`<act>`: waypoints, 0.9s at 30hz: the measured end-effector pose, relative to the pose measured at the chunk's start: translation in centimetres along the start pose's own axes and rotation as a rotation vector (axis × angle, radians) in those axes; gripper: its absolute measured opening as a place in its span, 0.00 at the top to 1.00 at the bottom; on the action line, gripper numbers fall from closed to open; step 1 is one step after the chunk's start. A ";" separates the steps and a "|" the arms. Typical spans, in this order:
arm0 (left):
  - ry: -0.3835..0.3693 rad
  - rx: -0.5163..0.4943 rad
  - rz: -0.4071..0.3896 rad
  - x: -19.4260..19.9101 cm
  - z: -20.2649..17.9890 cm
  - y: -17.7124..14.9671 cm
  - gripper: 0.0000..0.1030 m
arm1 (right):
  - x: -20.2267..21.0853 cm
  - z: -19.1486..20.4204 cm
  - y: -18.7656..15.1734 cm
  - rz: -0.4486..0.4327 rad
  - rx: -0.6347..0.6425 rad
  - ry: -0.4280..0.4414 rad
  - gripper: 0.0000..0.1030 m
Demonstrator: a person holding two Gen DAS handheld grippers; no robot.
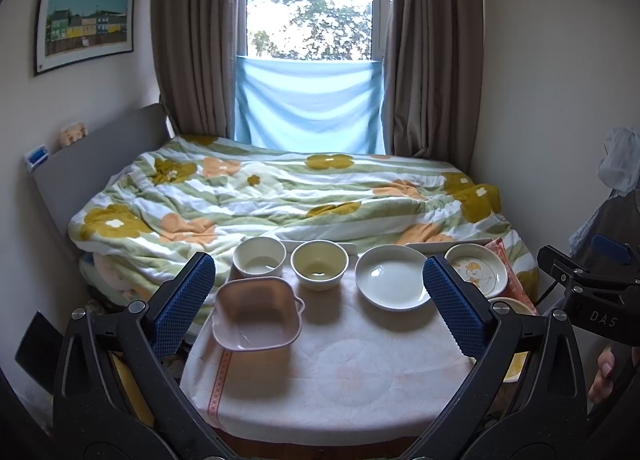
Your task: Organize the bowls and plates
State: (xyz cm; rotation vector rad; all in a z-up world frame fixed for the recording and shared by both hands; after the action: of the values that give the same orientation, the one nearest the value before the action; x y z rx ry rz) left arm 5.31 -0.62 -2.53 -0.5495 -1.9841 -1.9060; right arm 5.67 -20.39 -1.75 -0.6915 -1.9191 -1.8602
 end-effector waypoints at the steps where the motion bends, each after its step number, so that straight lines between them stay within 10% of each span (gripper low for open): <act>1: 0.000 0.001 0.003 0.0 0.0 0.0 0.00 | 0.0 0.0 0.0 0.000 0.001 -0.001 0.00; 11: -0.142 -0.038 0.130 -3.4 -1.4 -0.8 0.00 | -0.9 -1.2 -2.1 0.081 -0.062 -0.006 0.00; 27: -0.478 -0.222 0.598 -21.7 -18.1 -14.9 0.01 | -9.1 -16.6 -16.8 0.360 -0.398 -0.111 0.01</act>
State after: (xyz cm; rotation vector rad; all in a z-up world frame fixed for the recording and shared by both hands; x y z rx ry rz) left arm 16.37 -20.10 -25.26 -1.5804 -1.5749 -1.7056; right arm 2.05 -37.81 -19.79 -1.1977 -1.3698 -2.0086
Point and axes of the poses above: each gripper's, at about its wrist camera, not at the fingertips, and x roughly against the way its jaws point, z to its left, y to its top, the point moved 4 cm from there along -x, roughly the way its jaws point, and after that the axes turned 4 degrees about -y, right-handed, at the moved point
